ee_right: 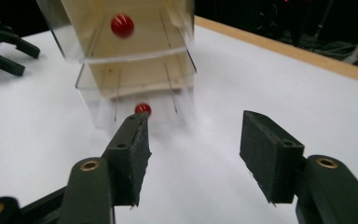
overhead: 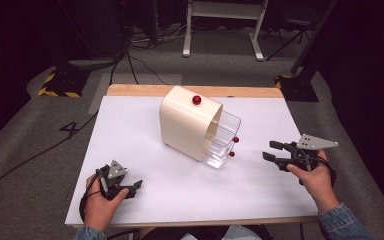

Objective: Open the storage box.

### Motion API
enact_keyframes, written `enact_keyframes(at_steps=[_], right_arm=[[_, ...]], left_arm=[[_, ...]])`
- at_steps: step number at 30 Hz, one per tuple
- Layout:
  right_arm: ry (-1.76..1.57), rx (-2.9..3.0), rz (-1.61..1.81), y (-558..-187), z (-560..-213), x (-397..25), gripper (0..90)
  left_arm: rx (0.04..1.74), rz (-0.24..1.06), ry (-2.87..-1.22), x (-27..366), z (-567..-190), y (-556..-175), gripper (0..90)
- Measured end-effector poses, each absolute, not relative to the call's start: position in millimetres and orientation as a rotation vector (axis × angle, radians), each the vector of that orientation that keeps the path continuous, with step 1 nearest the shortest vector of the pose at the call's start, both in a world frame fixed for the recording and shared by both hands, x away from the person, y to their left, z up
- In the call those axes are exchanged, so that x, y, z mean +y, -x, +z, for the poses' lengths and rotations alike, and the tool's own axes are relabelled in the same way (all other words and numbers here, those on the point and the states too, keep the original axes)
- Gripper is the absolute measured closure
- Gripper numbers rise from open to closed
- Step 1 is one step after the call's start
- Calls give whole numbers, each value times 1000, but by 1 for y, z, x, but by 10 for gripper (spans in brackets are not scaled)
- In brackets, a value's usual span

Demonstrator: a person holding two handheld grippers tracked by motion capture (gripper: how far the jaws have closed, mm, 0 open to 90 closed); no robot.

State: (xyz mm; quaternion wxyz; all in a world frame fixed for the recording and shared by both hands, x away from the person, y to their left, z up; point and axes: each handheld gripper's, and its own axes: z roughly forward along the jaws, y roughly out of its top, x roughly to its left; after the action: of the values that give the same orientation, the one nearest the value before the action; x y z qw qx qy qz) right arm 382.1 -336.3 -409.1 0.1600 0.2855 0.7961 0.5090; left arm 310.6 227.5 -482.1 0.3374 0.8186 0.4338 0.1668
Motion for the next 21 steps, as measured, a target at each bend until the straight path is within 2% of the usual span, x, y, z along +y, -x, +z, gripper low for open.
enact_keyframes(at_steps=[11,15,17,18,19,21], right_arm=[[-891,2373,1284,-366,-435,-366,348],[-1027,2460,1148,-362,-450,-376,318],[-1048,2511,1062,-359,-460,-383,263],[-1048,2511,1062,-359,-460,-383,263],[-1064,2519,1043,-357,-466,-387,190],[-1078,2522,1043,-356,-470,-389,166]], left_arm=[[1131,419,-2142,228,-482,-312,241],[1130,421,-2141,228,-483,-312,240],[1128,426,-2140,228,-483,-312,241],[1128,426,-2140,228,-483,-312,240],[1128,427,-2140,228,-483,-312,240],[1128,427,-2140,228,-483,-312,240]])
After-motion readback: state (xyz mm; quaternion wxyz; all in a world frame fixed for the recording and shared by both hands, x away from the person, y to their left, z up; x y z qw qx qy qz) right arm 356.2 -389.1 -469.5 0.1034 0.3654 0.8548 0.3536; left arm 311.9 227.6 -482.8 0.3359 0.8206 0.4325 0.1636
